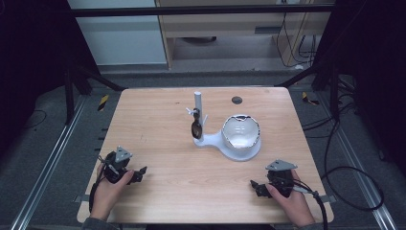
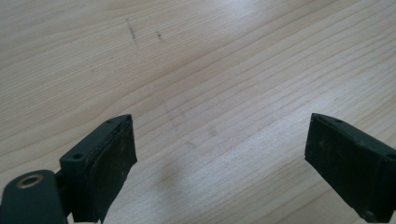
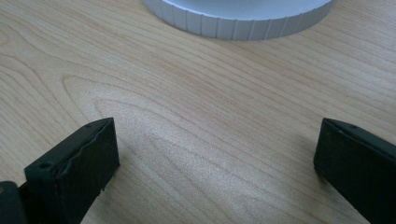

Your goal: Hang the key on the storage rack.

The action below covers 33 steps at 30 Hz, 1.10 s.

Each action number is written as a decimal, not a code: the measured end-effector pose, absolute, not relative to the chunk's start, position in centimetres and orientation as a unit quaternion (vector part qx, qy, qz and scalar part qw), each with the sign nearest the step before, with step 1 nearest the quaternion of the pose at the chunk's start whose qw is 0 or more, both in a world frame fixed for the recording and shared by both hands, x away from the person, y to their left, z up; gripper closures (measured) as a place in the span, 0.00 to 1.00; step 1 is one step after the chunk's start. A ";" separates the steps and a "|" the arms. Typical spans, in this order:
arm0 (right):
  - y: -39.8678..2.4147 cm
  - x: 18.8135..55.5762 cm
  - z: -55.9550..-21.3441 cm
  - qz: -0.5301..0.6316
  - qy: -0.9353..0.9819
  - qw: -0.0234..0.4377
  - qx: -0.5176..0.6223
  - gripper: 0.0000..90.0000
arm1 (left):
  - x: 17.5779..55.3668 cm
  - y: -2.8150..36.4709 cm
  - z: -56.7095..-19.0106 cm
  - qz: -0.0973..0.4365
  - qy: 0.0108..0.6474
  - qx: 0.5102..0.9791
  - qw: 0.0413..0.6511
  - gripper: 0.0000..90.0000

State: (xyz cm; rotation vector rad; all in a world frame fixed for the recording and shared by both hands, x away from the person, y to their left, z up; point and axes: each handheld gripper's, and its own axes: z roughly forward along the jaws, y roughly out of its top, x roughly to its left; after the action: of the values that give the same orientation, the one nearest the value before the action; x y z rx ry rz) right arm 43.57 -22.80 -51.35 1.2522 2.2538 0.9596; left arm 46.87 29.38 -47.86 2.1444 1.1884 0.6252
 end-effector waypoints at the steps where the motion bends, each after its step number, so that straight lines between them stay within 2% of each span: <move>1: -22.8 43.6 -51.4 0.342 0.804 0.194 0.446 0.01 | 46.9 29.5 -47.9 0.238 0.448 0.807 0.301 0.10; 18: -22.8 43.5 -51.3 0.341 0.803 0.195 0.448 0.01 | 47.6 30.4 -49.7 0.211 0.479 0.798 0.300 0.09; 23: -22.8 43.5 -51.3 0.341 0.803 0.195 0.448 0.01 | 47.9 30.2 -50.2 0.198 0.474 0.801 0.307 0.09; 33: -22.8 43.5 -51.3 0.341 0.804 0.196 0.447 0.01 | 48.0 30.6 -50.8 0.205 0.453 0.802 0.332 0.04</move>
State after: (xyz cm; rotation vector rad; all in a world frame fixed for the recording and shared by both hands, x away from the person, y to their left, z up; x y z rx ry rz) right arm 43.54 -22.80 -51.34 1.2530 2.2516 0.9548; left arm 47.97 30.56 -50.77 2.0946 1.1829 0.5345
